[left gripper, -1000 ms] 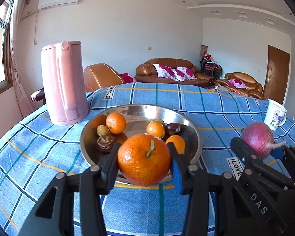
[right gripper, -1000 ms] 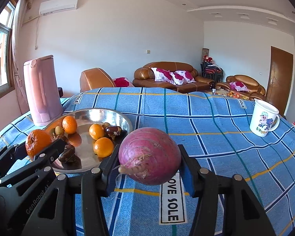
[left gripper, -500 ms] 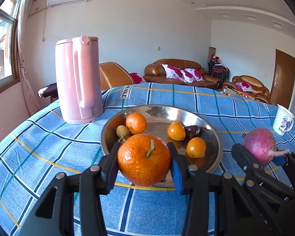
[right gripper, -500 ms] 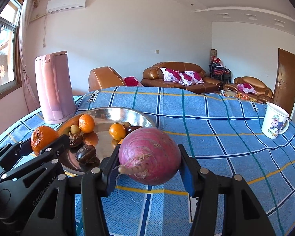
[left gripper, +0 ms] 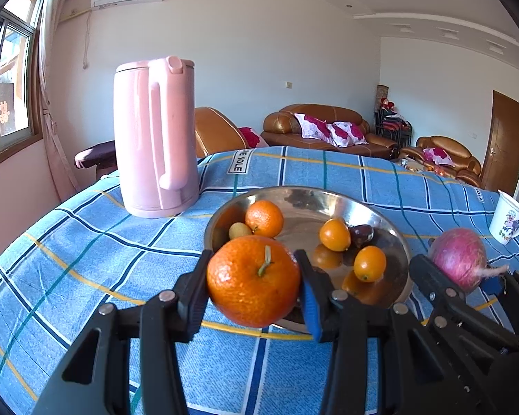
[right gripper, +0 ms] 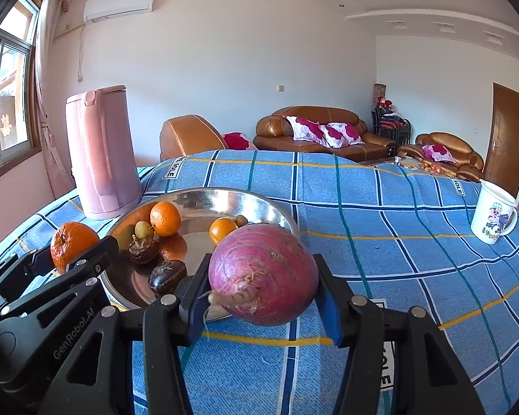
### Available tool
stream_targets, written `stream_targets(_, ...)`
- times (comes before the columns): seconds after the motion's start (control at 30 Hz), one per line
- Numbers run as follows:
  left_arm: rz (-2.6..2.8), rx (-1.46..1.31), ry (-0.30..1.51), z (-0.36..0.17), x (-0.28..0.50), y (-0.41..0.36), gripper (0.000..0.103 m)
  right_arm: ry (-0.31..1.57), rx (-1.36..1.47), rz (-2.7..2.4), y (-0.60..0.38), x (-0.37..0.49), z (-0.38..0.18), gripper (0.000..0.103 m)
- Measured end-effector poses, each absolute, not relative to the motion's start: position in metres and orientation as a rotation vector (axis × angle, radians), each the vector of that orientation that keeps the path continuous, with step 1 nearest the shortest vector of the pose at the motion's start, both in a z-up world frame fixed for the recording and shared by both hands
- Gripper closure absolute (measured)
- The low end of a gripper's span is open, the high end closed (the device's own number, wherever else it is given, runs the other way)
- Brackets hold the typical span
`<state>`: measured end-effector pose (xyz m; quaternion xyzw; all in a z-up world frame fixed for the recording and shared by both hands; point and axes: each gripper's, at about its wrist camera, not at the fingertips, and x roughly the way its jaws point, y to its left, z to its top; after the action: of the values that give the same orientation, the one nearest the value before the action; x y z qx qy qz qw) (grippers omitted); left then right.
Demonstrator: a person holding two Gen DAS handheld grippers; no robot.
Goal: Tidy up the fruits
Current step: 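Carry the red onion in the right tool while the left tool carries the orange toward the plate, then lower the red onion into the plate with the right tool while the left tool lowers the orange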
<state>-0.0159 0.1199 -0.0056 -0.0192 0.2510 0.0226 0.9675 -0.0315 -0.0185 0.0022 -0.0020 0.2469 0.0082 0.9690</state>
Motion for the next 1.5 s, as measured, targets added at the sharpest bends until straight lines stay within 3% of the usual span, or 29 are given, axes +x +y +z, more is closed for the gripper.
stream_targets(1.5, 0.106, 0.010, 0.516, -0.009, 0.014, 0.155, 0.056, 0.473, -0.059, 0.050, 0.028, -0.013, 0.002, 0.047)
